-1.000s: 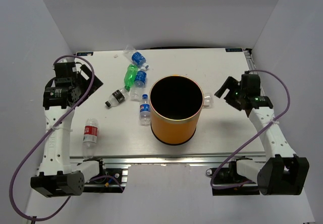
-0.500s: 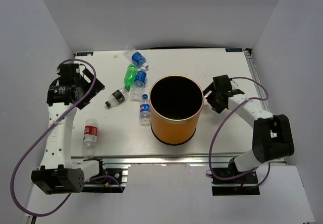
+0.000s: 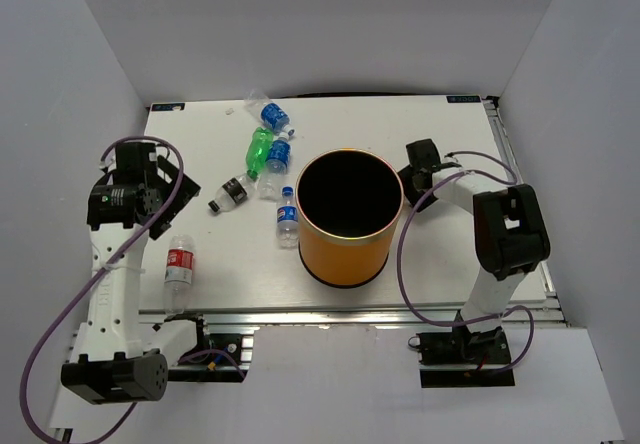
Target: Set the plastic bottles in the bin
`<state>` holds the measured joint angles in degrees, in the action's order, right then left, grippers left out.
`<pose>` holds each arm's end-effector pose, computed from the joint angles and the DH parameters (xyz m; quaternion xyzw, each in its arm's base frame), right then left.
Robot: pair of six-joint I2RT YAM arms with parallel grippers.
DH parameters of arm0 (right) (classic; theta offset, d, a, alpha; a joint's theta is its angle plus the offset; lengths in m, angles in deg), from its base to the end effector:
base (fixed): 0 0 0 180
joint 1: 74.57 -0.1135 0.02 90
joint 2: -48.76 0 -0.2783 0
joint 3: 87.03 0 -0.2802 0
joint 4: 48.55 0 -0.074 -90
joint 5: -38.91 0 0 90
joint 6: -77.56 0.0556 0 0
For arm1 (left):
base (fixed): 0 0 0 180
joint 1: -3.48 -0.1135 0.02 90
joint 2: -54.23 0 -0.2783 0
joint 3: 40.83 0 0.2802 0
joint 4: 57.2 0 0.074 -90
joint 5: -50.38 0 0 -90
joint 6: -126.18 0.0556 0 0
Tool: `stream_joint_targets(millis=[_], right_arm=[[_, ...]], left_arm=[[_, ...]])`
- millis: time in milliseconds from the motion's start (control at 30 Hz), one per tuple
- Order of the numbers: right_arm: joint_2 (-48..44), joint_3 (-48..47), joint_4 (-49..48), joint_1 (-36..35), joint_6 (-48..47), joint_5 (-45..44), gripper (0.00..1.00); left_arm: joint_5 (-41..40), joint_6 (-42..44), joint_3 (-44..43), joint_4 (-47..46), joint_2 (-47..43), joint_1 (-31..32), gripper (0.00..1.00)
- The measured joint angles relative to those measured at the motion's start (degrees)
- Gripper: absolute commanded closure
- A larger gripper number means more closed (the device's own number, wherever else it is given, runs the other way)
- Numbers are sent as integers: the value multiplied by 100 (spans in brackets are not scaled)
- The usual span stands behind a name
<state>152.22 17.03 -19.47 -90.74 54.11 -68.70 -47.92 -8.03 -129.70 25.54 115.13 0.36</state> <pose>0.3919 0.0961 0.1487 0.4427 0.8378 0.0776 0.3100 0.2058 0.0193 0.3827 -0.4016 0.8619 -0.0413 0.3068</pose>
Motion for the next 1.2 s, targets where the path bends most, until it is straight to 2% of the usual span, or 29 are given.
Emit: stream_joint_targets(millis=[100,167,333,467,533,633,733,833,933,967,1000,1100,1200], right_arm=[[-52,17,-66,0,-203,-59,76],[-144,-70,-7,9,-463,-184,80],[-704,-1351,107,238,-1593,-529,81],[-1388,-2649,-402,420,-2586,-608,82],[-1777,-2979,-717,444,-3119,-190,84],[-2295,-3152,-1071,269,-3873,688,81],[-2728,-2924,-1145,-291,-4597,1587,72],[-3185,-2068,-1239,-881,-5154,2295,66],[-3375,-1499,-955,-1185,-5687,2907,38],[-3370,-1423,-804,-1261,-5888,3134,22],[-3362,-1416,-697,-1294,-5998,3283,11],[-3368,-1423,-474,-1375,-6467,3893,11],[-3407,-1423,-321,-1397,-6758,4065,11]], left_arm=[[-94,-245,136,280,-31,0,2],[-122,-369,223,428,-59,-4,2],[-201,-623,334,592,-70,-50,2],[-138,-656,837,608,-116,-407,2],[-42,-595,1091,601,-83,-758,2],[170,-400,1373,520,-66,-1432,2],[540,-79,1622,365,-63,-2168,2],[905,184,1932,205,-39,-2601,2],[1126,323,2140,142,2,-2688,2],[1154,350,2168,138,2,-2695,2],[1167,369,2175,142,-2,-2699,2],[1163,431,2175,116,-39,-2704,2],[1161,463,2282,61,-92,-2710,2]])
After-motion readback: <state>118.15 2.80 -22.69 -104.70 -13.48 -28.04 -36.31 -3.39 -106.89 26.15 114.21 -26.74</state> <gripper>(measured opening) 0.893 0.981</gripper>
